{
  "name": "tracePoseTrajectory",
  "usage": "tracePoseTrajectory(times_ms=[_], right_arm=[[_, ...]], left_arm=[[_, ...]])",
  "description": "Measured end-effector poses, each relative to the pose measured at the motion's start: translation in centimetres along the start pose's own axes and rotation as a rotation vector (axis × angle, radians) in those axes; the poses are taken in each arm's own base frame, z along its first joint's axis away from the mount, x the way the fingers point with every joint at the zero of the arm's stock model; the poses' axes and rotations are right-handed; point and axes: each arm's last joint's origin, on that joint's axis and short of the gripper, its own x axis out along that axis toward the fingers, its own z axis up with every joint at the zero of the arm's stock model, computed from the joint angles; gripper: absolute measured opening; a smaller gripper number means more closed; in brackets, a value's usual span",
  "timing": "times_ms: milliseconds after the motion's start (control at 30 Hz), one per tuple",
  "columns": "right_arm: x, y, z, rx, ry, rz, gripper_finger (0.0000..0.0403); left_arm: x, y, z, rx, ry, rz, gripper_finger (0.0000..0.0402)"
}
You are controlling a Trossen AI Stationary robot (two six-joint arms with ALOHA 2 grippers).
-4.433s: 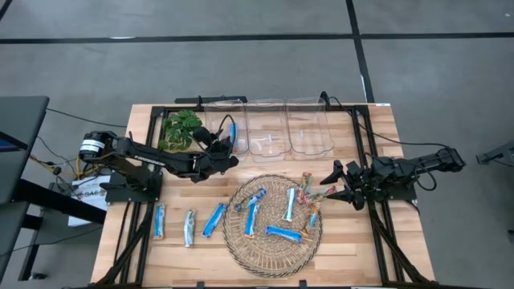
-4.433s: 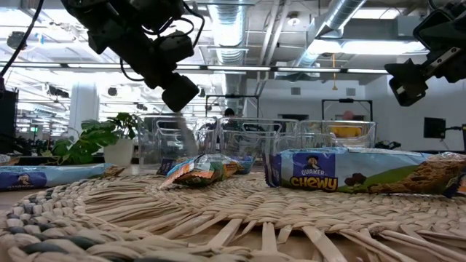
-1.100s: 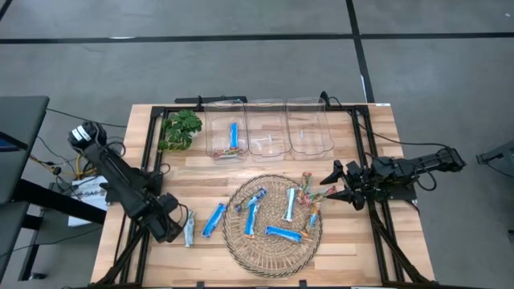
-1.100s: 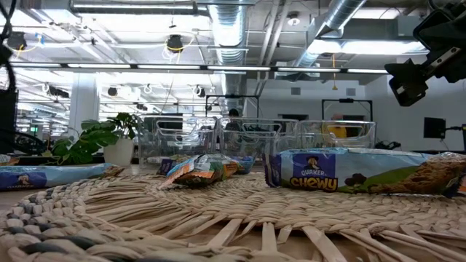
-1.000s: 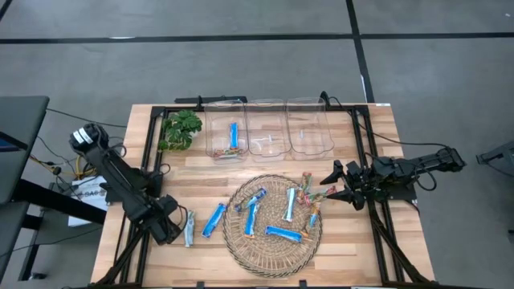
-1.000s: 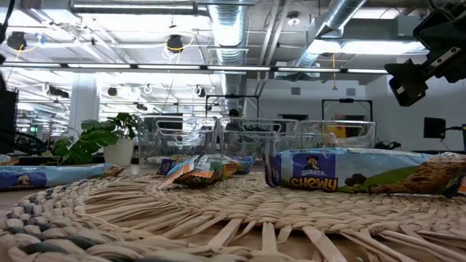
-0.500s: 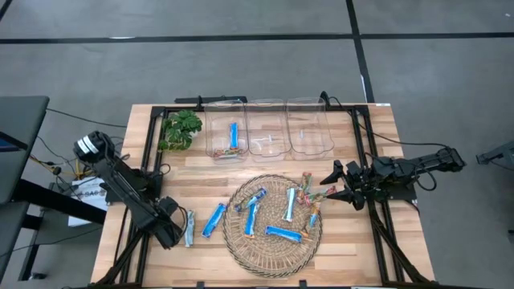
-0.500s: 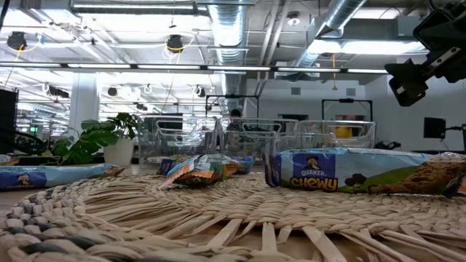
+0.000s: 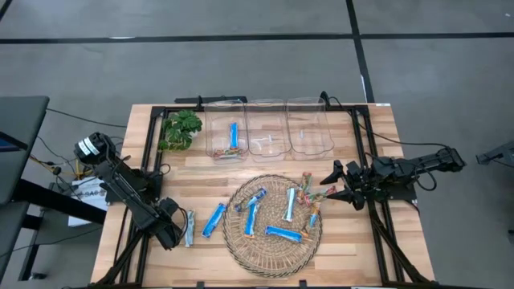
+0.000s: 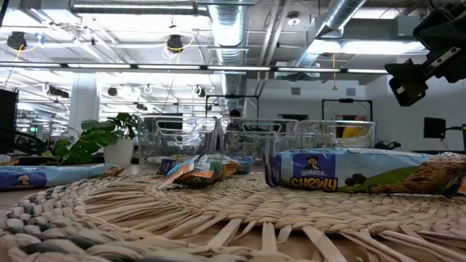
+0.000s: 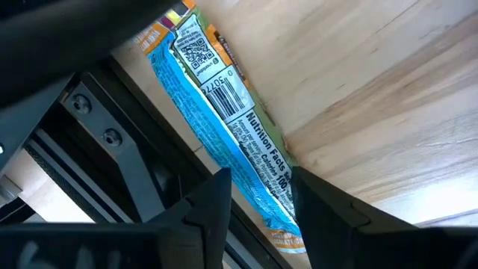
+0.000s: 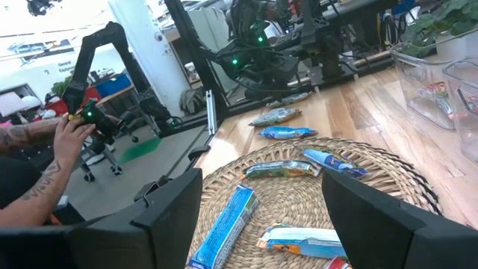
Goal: Pick and place Granola Bars by type
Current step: Put the yellow granola bar into the middle transparent bin
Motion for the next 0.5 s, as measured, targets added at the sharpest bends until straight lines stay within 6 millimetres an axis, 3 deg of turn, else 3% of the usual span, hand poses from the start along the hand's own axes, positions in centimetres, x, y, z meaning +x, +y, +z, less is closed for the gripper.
tracePoseTrajectory(times_ms=[300,500], right_arm=[[0.0,0.0,0.0,0.0,0.0,0.0,0.0271],[0.0,0.0,0.0,0.0,0.0,0.0,0.0271]], left_arm=[[0.0,-0.1,0.0,0.0,-0.016,-0.018,0.0142],[1.7,0.3,0.5,-0.006,0.009,-0.034,0.0143]])
